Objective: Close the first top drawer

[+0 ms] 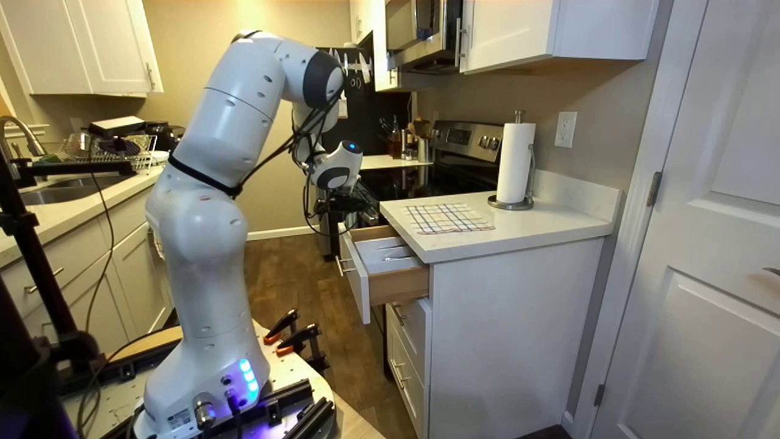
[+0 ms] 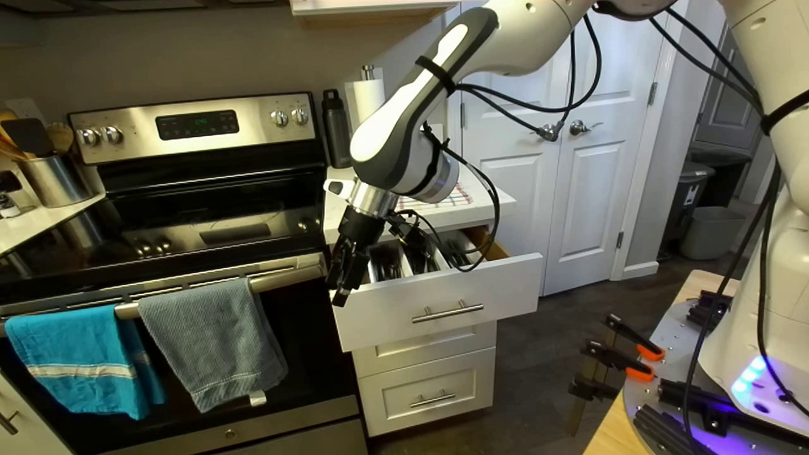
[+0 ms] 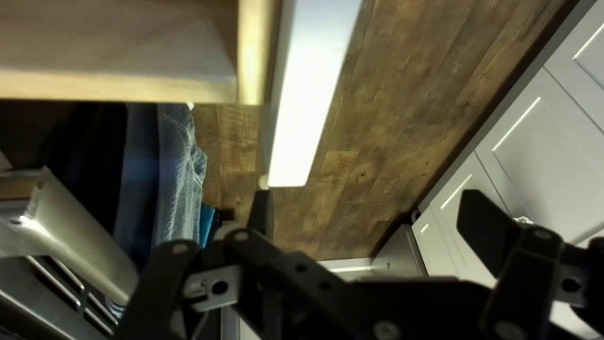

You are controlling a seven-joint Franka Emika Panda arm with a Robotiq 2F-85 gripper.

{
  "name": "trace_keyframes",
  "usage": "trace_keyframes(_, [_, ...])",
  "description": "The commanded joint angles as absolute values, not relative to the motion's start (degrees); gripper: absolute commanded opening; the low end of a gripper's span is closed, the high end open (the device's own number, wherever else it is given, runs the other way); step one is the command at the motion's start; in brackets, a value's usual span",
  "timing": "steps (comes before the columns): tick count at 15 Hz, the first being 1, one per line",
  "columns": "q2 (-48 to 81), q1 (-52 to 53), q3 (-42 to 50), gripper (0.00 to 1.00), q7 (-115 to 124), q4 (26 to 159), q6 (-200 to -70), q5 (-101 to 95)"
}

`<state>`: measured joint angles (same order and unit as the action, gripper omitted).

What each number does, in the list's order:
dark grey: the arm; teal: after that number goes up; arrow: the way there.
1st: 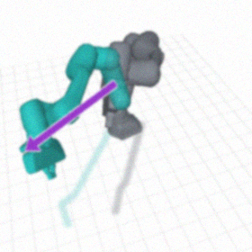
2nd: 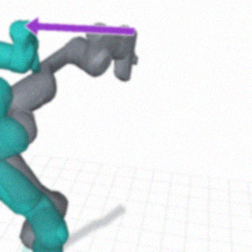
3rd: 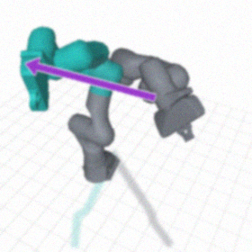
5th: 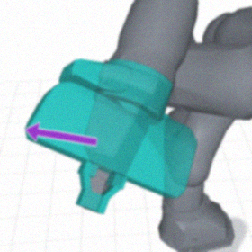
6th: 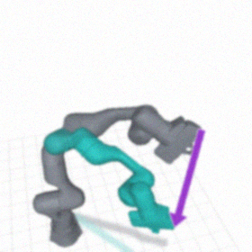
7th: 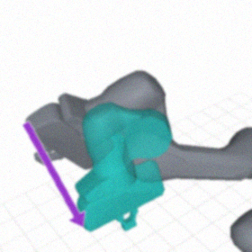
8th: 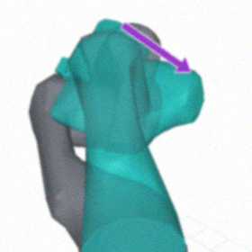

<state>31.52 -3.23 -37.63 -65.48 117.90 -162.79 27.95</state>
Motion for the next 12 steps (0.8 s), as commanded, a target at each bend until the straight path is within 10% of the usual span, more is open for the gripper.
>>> trace_keyframes(1, [35.3,-10.1,-46.1,1.0,-71.7,117.9,-164.0,28.4])
trace_keyframes(12, [32.7,-7.2,-38.8,1.0,-67.1,120.1,-154.1,19.0])
